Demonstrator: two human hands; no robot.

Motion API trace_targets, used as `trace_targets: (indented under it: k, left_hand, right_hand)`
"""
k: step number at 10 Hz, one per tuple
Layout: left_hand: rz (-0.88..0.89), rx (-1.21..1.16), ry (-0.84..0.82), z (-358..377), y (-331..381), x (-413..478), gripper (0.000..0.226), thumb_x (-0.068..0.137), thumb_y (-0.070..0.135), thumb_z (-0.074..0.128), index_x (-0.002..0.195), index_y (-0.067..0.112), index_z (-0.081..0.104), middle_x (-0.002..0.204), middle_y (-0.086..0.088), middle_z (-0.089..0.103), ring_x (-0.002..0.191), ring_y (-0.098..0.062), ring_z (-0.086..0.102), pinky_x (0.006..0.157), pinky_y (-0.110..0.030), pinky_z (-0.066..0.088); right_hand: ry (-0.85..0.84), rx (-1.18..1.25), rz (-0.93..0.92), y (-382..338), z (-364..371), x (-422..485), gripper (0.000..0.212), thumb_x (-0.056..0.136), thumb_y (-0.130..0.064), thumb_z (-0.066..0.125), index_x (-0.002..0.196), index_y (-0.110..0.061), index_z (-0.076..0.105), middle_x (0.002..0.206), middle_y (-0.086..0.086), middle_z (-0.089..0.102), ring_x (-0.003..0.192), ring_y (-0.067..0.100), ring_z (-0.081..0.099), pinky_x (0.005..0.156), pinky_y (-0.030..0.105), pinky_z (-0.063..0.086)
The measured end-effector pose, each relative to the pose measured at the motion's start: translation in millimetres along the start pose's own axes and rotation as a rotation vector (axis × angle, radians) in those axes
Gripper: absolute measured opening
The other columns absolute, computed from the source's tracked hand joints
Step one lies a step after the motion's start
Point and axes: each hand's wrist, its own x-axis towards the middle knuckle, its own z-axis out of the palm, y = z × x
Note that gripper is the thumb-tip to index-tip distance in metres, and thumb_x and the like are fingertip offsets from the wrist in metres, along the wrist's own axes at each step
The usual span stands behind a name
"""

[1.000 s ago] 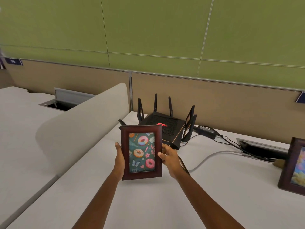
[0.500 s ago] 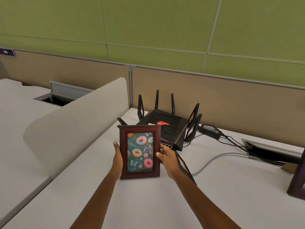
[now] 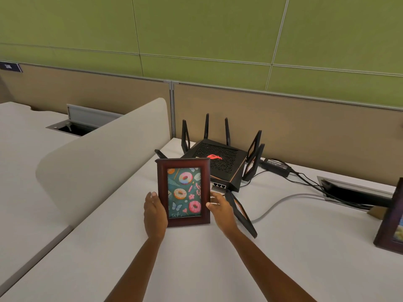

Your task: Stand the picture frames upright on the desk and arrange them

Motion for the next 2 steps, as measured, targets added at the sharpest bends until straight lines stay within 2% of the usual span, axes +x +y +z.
trace_targets:
  k: [1, 2]
  left_hand:
    - [0.208, 0.244, 0.146, -6, -8, -13, 0.050, 0.097, 0.028, 0.034, 0.138, -0.001, 0.029, 0.143, -0.025, 0.039, 0.130, -0.041, 0.040, 0.106, -0.050, 0.037]
    - [0.378, 0.349, 0.216, -8, -9, -31, 0.054, 0.095, 0.026, 0.039, 0.137, -0.007, 0.028, 0.144, -0.029, 0.034, 0.133, -0.042, 0.035, 0.108, -0.051, 0.033]
  right_hand:
    - [-0.027, -0.168, -0.037, 14, -3, -15, 0.038, 0.092, -0.009, 0.043, 0.130, -0.008, 0.043, 0.131, 0.013, 0.053, 0.112, 0.021, 0.054, 0.083, 0.018, 0.050]
    - [-0.005, -0.268, -0.064, 18, -8, -32, 0.039, 0.094, -0.011, 0.041, 0.133, -0.008, 0.040, 0.137, 0.012, 0.047, 0.123, 0.021, 0.047, 0.096, 0.026, 0.040]
